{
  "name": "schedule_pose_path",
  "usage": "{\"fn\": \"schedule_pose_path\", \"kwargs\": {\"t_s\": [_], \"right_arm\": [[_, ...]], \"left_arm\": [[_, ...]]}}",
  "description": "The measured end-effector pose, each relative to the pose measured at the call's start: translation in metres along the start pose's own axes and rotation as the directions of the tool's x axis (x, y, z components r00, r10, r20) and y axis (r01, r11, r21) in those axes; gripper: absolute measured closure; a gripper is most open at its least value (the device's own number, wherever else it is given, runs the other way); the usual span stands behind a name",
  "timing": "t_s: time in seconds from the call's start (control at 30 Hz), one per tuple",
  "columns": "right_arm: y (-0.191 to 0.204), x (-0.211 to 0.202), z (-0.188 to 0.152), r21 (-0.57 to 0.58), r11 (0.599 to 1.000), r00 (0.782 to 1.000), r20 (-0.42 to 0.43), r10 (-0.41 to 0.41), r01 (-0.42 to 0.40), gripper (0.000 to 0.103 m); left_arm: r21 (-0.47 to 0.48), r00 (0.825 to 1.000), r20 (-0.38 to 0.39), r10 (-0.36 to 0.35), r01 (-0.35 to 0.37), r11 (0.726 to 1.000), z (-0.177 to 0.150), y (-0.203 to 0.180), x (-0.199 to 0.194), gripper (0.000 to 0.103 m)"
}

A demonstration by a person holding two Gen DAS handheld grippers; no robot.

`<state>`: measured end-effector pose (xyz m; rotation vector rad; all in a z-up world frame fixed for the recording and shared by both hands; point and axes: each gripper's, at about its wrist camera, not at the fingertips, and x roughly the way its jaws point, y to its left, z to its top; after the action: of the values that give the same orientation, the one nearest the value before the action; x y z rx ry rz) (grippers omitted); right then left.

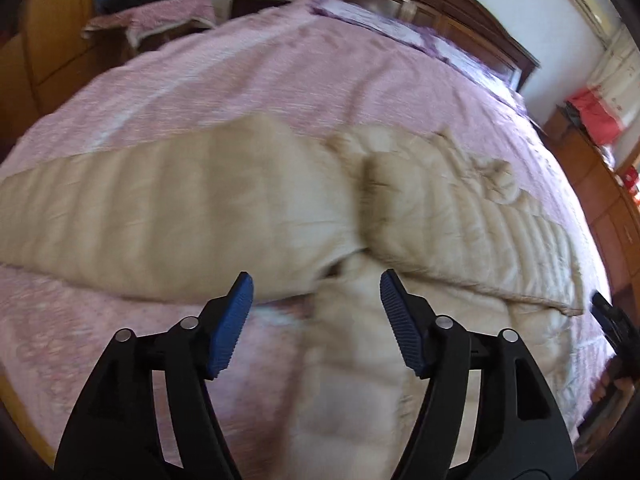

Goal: Fold large clothes

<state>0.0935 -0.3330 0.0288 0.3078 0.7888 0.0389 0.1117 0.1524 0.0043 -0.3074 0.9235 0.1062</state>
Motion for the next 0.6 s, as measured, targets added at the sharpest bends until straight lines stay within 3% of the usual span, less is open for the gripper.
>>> {"fn": "schedule_pose_path", "kwargs": {"t_s": [0.1, 0.2, 0.37, 0.47, 0.6], "right_arm": [[0.008, -0.012, -0.017, -0.008, 1.000, 1.000, -0.028, 0.009, -0.009, 0.034], [0.020, -0.020, -0.035, -0.023, 0.999, 0.998, -0.056, 0.022, -0.024, 0.034], [0.034, -0.033, -0.068, -0.039, 0.999, 0.997, -0.071, 0.020, -0.023, 0.034], [0.038, -0.038, -0.083, -0.025, 0.999, 0.996, -0.088, 0.020, -0.022, 0.034], [0.044, -0.040, -0.096, -0.047, 0.999, 0.995, -0.104, -0.012, 0.007, 0.034]], "left_arm": [[-0.053, 0.999, 0.005, 0.048, -0.048, 0.997, -0.003, 0.033, -0.007, 0.031], [-0.123, 0.990, 0.002, 0.143, -0.141, 0.982, -0.008, 0.074, -0.008, 0.026], [-0.201, 0.945, 0.019, 0.327, -0.317, 0.927, -0.010, 0.126, -0.005, 0.017], [-0.277, 0.945, 0.012, 0.326, -0.310, 0.910, -0.010, 0.156, 0.001, 0.017], [-0.362, 0.966, 0.066, 0.250, -0.210, 0.908, -0.006, 0.183, 0.009, 0.014]]}}
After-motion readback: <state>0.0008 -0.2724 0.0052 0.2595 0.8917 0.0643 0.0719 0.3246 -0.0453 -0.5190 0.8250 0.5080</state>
